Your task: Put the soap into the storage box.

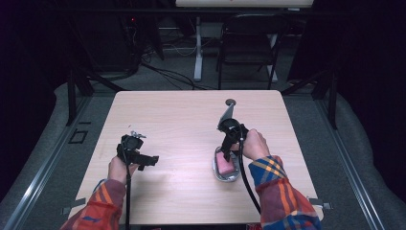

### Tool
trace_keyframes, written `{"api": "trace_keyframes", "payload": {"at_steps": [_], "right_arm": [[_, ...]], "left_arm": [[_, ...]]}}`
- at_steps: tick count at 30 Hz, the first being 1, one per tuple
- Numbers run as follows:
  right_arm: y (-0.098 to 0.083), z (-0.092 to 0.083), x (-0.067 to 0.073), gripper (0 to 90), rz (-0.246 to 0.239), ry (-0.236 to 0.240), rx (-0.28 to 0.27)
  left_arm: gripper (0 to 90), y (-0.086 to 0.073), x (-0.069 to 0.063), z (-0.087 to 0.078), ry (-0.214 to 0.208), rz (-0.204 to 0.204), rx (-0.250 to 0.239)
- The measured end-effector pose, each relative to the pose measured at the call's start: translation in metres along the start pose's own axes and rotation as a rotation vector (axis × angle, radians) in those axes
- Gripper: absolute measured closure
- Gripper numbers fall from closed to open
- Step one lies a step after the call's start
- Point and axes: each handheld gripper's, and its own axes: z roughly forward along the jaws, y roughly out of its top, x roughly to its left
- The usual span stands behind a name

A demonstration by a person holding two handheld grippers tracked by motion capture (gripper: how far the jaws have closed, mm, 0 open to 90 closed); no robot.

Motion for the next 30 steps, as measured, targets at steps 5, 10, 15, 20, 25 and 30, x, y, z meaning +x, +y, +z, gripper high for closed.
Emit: {"api": "trace_keyframes", "payload": {"at_steps": [5,10,15,20,25,30], "right_arm": [[-0.007,-0.005,-0.004,43.6,0.001,-0.01,-0.062],[-0.018,-0.011,-0.008,37.7,-0.012,-0.019,-0.121],[-0.033,-0.019,-0.011,26.5,-0.062,-0.066,-0.163],[-0.052,-0.025,-0.015,15.9,-0.078,-0.106,-0.224],[-0.074,-0.031,-0.024,12.9,-0.079,-0.114,-0.3],[-0.095,-0.034,-0.034,6.3,-0.079,-0.14,-0.358]], "left_arm": [[0.7,0.0,0.0,0.0,-0.001,0.0,-0.001],[0.6,0.0,0.0,0.0,0.0,0.0,-0.001],[0.6,0.0,0.0,-0.001,-0.001,0.002,0.001],[0.6,0.0,0.0,0.0,-0.001,0.001,0.0],[0.6,0.0,-0.001,0.0,-0.002,-0.002,0.004],[0.5,0.0,-0.001,0.0,-0.001,-0.004,0.002]]}}
